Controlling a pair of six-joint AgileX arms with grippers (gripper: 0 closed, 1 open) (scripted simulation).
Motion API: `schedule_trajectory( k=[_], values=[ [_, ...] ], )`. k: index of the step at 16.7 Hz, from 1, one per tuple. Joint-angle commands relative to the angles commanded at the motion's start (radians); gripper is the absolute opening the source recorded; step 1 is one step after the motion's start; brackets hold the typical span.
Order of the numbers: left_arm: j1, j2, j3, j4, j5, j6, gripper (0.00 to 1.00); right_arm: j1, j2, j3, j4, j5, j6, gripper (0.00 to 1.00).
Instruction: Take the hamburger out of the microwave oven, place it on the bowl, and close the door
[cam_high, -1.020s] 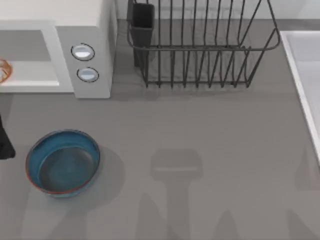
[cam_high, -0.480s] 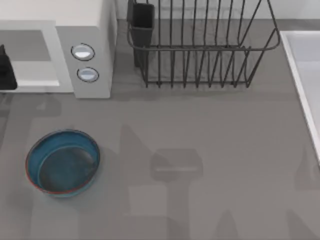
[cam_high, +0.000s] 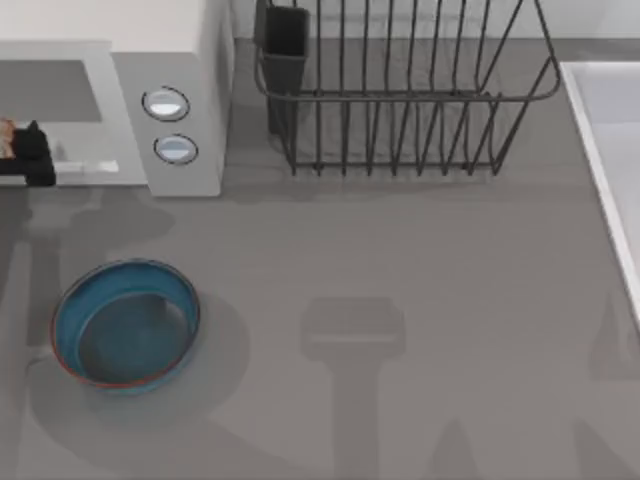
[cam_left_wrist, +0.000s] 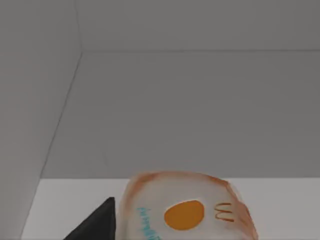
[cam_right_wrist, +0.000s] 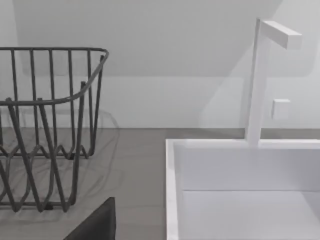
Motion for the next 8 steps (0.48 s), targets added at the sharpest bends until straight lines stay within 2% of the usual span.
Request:
schedule_trajectory(
  k=[4, 8],
  values=[
    [0.026, 0.266, 0.104, 0.123, 0.029, 0.011, 1.0, 0.0, 0.0, 0.0, 0.0, 0.0, 0.0, 1.0],
    [0.038, 0.396, 0.155, 0.183, 0.043, 0.017, 1.0, 0.0, 0.0, 0.0, 0.0, 0.0, 0.0, 1.0]
  ],
)
